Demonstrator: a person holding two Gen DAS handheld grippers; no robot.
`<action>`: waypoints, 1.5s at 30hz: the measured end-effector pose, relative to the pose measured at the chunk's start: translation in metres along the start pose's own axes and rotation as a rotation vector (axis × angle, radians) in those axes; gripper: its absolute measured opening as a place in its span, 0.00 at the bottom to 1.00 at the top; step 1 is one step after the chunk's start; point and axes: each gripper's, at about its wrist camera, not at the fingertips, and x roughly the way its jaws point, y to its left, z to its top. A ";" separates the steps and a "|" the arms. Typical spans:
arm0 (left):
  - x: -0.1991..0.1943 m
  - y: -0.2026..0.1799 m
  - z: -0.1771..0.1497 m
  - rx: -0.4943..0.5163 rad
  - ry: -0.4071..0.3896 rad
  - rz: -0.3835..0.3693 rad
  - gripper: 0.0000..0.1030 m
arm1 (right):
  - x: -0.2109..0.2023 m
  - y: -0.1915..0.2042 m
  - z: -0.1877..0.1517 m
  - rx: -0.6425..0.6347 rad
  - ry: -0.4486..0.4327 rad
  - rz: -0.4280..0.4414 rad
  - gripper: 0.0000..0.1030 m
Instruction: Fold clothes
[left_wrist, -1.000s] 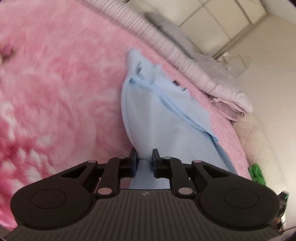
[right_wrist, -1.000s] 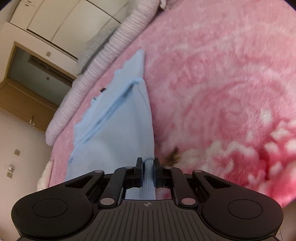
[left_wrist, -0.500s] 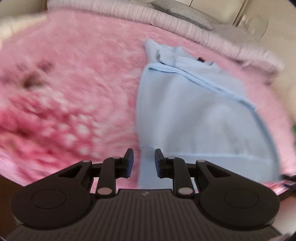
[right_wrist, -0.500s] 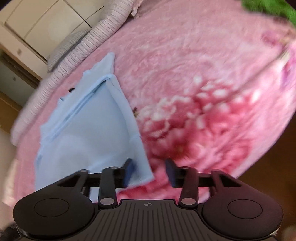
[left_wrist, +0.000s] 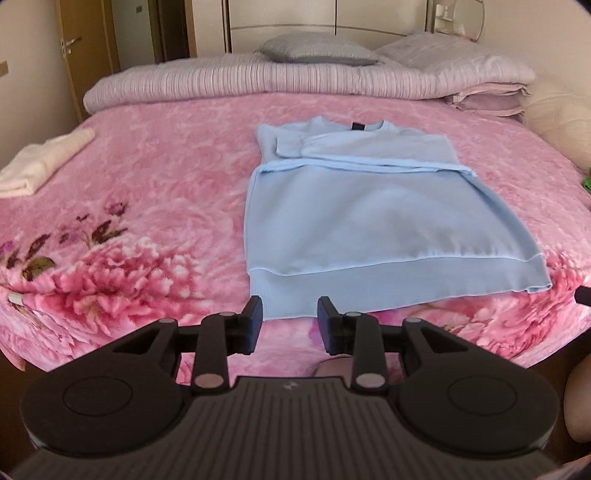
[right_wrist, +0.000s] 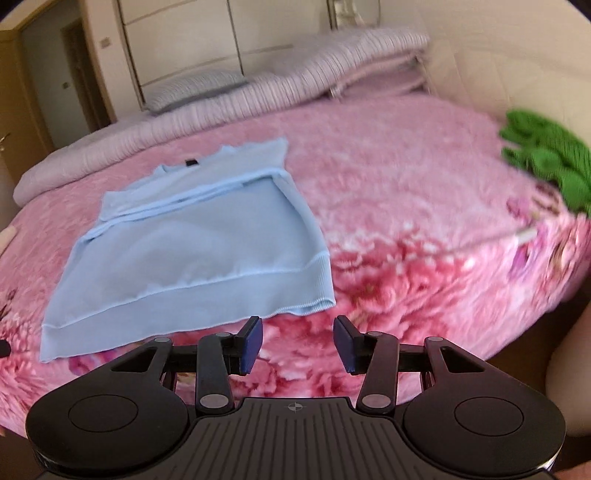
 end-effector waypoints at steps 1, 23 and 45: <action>-0.004 -0.001 -0.001 0.002 -0.006 -0.002 0.29 | -0.005 0.001 -0.001 -0.005 -0.011 0.003 0.45; -0.042 -0.002 -0.036 0.022 -0.056 -0.002 0.32 | -0.050 -0.012 -0.032 0.044 -0.102 0.031 0.45; 0.043 0.045 -0.010 -0.124 0.063 -0.113 0.32 | 0.019 -0.044 -0.010 0.160 0.011 0.213 0.45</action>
